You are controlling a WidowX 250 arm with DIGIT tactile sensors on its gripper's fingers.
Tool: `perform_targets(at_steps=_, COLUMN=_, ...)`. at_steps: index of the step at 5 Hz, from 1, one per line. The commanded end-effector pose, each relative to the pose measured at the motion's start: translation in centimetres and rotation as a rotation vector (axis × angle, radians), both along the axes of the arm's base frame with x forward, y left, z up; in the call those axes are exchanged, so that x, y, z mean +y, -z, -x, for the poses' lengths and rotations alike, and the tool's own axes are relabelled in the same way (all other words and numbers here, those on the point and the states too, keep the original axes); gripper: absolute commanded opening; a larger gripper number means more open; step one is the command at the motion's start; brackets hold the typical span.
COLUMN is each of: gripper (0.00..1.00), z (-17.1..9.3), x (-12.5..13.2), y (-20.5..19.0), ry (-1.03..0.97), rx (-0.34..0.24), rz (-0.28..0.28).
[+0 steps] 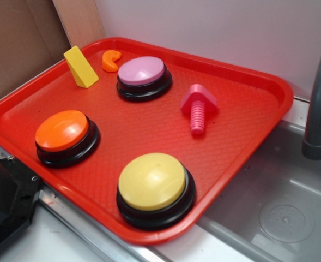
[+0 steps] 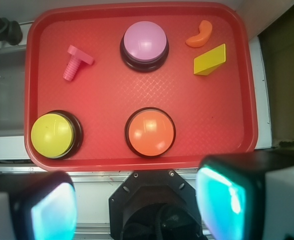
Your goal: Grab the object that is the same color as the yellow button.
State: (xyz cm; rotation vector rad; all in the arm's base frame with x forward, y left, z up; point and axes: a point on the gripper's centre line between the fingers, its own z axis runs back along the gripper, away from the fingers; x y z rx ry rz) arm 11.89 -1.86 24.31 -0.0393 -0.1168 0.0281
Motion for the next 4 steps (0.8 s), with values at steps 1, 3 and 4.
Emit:
perform_targets(at_steps=1, gripper=1.00, z=0.0, x=0.0, y=0.0, ry=0.000, rx=0.000, rz=0.000)
perform_targets(at_steps=3, gripper=1.00, z=-4.6, x=4.5, y=2.3, ry=-0.041, rx=-0.038, rz=0.029)
perform_targets(at_steps=4, gripper=1.00, z=-6.7, x=7.2, y=4.4, ry=-0.048, rx=-0.072, rz=0.030)
